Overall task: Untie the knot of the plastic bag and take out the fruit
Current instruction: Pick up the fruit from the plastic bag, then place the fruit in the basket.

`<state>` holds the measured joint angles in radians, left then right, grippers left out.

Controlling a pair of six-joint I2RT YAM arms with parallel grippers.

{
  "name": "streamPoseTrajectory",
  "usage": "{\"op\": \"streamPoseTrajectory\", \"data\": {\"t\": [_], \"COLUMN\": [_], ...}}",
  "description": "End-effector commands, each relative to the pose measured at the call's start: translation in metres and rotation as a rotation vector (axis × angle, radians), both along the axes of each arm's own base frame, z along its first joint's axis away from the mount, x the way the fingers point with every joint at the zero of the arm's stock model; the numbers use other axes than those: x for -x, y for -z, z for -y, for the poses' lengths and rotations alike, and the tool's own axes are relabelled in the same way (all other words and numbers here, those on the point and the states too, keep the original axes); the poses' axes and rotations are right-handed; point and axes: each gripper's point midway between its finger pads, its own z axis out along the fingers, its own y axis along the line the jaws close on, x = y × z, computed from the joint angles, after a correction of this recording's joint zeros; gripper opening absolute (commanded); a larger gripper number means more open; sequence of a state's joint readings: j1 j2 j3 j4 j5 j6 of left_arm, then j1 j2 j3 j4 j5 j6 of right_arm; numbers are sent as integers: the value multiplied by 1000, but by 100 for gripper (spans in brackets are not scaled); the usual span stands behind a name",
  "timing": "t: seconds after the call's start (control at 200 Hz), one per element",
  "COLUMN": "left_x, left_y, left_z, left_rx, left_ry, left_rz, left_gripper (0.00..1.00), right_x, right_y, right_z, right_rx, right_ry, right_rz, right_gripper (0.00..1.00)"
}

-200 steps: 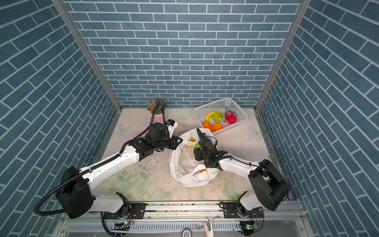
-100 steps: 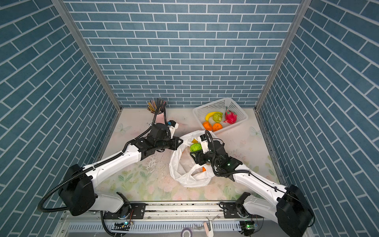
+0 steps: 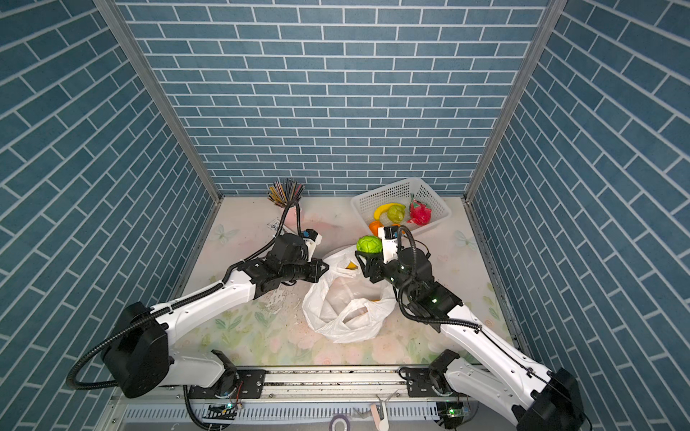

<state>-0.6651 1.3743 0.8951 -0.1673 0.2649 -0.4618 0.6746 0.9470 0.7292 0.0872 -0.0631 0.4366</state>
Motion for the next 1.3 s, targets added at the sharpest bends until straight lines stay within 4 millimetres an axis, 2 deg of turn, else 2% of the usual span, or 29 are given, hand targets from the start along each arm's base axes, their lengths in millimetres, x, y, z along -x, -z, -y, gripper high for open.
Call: {"op": "streamPoseTrajectory", "data": {"t": [0.0,0.105,0.21,0.485,0.63,0.745,0.91,1.095,1.295], "left_x": [4,9,12,14,14,13,8,2,-2], "left_y": [3,10,15,17,20,19,10,1,-2], "left_z": [-18,-33,-52,-100,-124,-139,-140,-135,-137], "left_rx": [-11,-3,-4,-37,-60,-70,-50,-20,-39], "left_ry": [-55,-94,-140,-258,-327,-373,-381,-376,-380], "left_rz": [-7,-21,-31,-39,-56,-60,-56,-45,-36], "left_gripper": [11,11,11,11,11,11,15,31,46], "right_x": [-29,-54,-84,-156,-186,-209,-239,-271,-292], "right_y": [-20,-23,-17,31,60,85,125,160,187], "right_z": [18,29,45,65,65,58,49,39,25], "right_rx": [-41,-60,-65,-52,-30,-17,8,8,5], "right_ry": [125,167,237,299,313,291,285,268,219], "right_rz": [21,9,-46,-226,-293,-357,-434,-499,-555], "right_gripper": [56,56,56,56,56,56,56,56,59]}}
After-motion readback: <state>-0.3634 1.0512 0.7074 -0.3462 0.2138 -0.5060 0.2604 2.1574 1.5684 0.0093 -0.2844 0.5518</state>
